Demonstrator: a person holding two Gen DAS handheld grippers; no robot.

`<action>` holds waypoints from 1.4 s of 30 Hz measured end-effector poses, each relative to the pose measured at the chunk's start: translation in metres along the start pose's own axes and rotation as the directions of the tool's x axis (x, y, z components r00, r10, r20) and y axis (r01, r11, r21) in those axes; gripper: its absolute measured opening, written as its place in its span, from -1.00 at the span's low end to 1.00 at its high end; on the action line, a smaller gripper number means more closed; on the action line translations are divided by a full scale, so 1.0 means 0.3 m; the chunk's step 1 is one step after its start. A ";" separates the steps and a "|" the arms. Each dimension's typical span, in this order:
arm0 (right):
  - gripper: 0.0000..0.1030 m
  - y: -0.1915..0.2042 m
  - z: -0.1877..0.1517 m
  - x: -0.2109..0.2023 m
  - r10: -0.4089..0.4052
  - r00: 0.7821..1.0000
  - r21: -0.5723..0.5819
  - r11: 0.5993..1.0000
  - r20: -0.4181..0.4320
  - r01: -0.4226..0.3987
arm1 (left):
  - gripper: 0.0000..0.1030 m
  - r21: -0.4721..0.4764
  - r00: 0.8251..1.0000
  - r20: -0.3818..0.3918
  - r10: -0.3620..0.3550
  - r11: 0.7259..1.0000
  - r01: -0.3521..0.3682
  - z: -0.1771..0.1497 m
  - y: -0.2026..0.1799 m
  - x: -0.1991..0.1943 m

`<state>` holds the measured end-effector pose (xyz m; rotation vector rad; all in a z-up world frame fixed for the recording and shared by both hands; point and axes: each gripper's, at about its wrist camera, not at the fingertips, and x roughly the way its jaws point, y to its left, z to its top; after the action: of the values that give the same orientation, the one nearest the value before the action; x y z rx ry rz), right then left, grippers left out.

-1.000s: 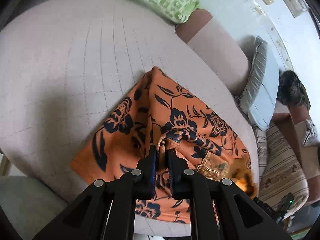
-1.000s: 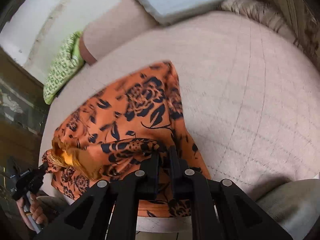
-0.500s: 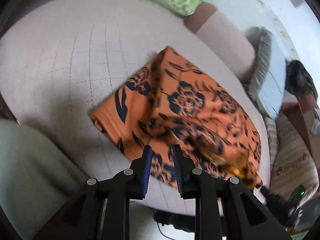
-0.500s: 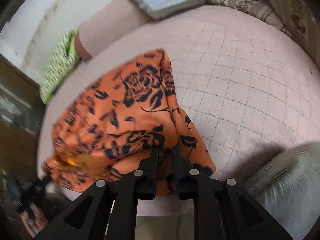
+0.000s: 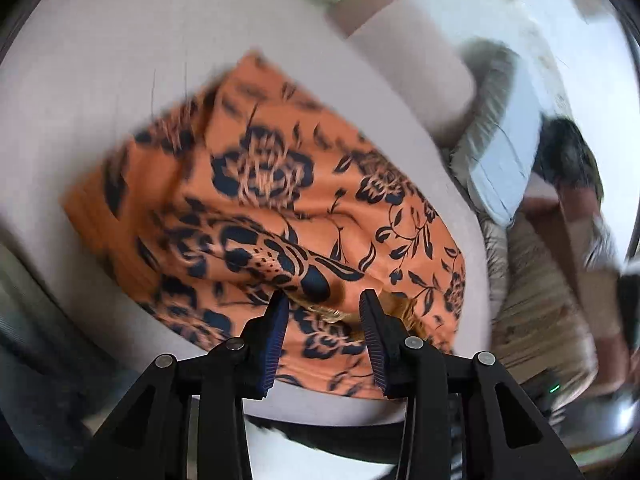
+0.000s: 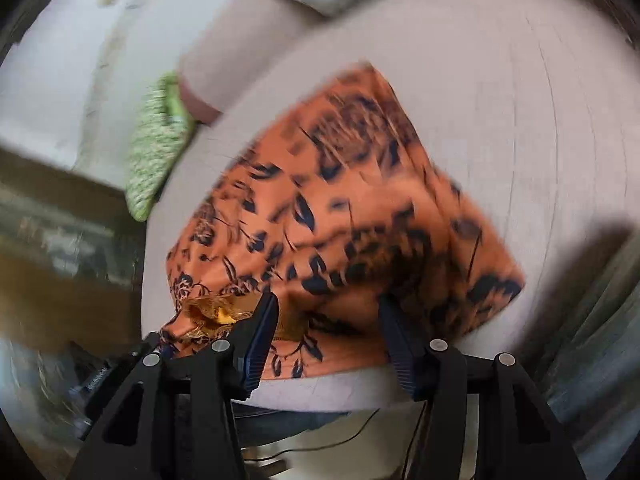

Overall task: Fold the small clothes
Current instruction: 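Lay the folded hem over the collar and open both tools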

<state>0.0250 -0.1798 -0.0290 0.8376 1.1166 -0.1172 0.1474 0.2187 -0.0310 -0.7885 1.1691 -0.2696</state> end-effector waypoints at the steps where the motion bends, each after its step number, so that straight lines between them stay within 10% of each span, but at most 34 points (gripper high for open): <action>1: 0.07 0.003 0.003 0.024 0.032 0.999 0.027 0.999 -0.030 -0.031 | -0.28 -0.019 1.000 -0.017 -0.011 1.000 0.011 0.011 0.008 0.020; 8: 0.06 -0.055 0.055 0.088 0.041 0.999 0.041 0.998 0.007 -0.041 | -0.24 -0.094 1.000 0.011 0.008 0.996 -0.007 0.073 0.080 0.031; 10: -0.35 -0.081 0.070 0.107 -0.033 0.999 0.032 0.999 0.005 0.033 | -0.26 -0.065 0.999 0.033 0.018 0.998 -0.016 0.068 0.098 0.041; 12: -0.74 -0.103 0.069 0.126 -0.022 1.000 0.046 0.999 -0.020 0.023 | -0.83 -0.056 0.998 0.007 0.064 0.996 -0.063 0.061 0.115 0.065; 17: -0.88 -0.039 0.045 0.061 -0.047 0.999 -0.063 0.997 0.017 0.048 | -0.86 0.096 0.986 0.162 0.034 0.994 -0.050 0.025 0.000 -0.089; 23: -0.88 -0.053 0.023 0.092 -0.196 0.980 -0.137 0.971 0.021 0.197 | -0.84 0.078 0.987 -0.022 0.161 0.984 -0.159 0.005 0.117 0.049; 30: -0.69 -0.042 0.019 0.075 -0.171 0.985 -0.142 0.975 0.026 0.173 | -0.77 0.179 0.980 0.035 0.198 0.963 -0.201 -0.030 0.060 -0.013; 36: 0.04 -0.025 0.031 -0.046 -0.038 0.995 -0.111 0.993 0.089 0.048 | -0.39 0.128 0.988 0.137 0.076 0.987 -0.093 -0.031 0.055 -0.141; 42: 0.04 -0.081 0.052 -0.055 -0.167 0.981 -0.040 0.984 0.102 0.172 | -0.36 -0.001 0.983 0.183 -0.009 1.000 0.009 -0.016 0.143 -0.221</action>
<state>0.0174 -0.2121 -0.0256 0.6849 1.0927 -0.2697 0.1082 0.2852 -0.0132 -0.8025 0.9926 -0.1989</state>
